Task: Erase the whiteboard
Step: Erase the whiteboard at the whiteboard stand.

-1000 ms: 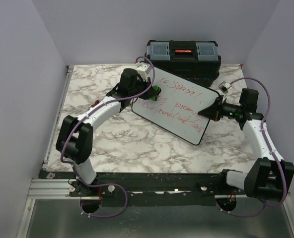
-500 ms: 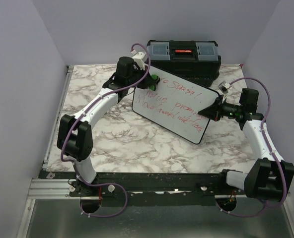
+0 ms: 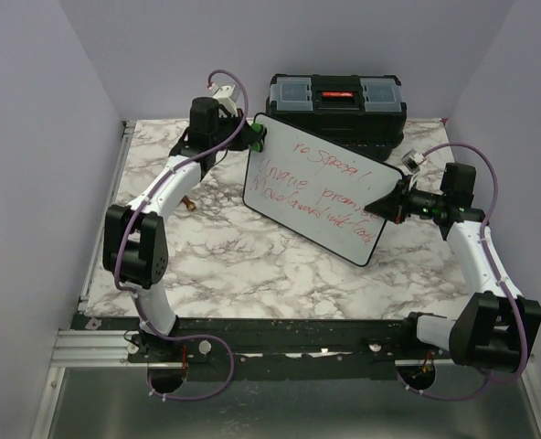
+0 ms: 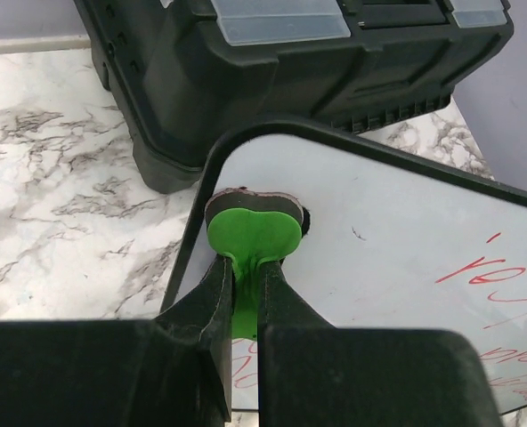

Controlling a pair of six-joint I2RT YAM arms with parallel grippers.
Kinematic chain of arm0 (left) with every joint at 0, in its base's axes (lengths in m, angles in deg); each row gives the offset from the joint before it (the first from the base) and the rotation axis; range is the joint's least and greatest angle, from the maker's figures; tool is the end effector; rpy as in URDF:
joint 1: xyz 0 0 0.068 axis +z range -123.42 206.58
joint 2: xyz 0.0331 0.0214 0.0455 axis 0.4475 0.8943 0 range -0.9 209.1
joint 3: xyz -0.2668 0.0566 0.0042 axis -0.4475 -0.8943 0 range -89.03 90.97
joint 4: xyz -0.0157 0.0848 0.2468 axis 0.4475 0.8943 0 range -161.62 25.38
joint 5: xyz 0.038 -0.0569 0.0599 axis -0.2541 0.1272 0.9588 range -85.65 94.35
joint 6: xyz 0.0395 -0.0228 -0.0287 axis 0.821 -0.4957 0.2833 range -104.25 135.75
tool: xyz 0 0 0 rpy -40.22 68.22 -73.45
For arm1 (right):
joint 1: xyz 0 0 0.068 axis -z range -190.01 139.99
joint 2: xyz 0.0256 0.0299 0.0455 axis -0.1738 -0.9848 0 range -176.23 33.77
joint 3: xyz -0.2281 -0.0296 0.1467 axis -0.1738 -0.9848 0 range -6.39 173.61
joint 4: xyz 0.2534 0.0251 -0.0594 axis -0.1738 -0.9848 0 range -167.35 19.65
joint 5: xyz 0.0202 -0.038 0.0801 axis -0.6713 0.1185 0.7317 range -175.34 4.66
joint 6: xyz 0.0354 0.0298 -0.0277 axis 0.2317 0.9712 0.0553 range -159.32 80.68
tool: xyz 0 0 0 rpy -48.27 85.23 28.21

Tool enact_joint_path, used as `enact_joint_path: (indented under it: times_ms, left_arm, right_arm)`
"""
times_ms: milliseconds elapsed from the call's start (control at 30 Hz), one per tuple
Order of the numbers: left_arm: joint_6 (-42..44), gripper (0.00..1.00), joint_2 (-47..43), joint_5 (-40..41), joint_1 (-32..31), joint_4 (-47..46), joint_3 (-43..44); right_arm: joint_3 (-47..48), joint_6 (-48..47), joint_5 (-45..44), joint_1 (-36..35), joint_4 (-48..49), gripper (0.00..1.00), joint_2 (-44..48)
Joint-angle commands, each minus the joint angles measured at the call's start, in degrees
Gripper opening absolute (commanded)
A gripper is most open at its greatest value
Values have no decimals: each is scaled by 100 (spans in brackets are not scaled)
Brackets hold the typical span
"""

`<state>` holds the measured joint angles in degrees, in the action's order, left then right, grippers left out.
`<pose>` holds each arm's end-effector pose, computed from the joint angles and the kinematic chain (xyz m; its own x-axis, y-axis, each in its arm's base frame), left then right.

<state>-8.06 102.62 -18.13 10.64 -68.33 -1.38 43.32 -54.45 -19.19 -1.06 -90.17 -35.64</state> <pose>0.4144 -0.1324 0.3259 -0.5315 -0.2362 -0.8135 0.4225 0.7584 -0.4963 0.2483 -0.0062 0.2783 -0.4412 -0.0374 -0.8966 -0.7762 0.5173 0.3604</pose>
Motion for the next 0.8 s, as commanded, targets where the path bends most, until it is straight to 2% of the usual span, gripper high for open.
enact_joint_path:
  times_ms: [0, 400, 533, 767]
  left_arm:
    - [-39, 0, -132, -160, -236, -301, -535]
    - [-70, 0, -535, 137, -1063, -754, -1128]
    - [-77, 0, -546, 318, -971, -703, -1096]
    - [-126, 0, -256, 479, -423, -427, -382]
  right_arm:
    - [-6, -416, 645, -147, -14, 1, 164]
    - [-14, -404, 644, -141, -6, 1, 209]
    - [-4, -394, 673, -147, -11, 1, 221]
    - [-5, -398, 655, -144, -13, 1, 251]
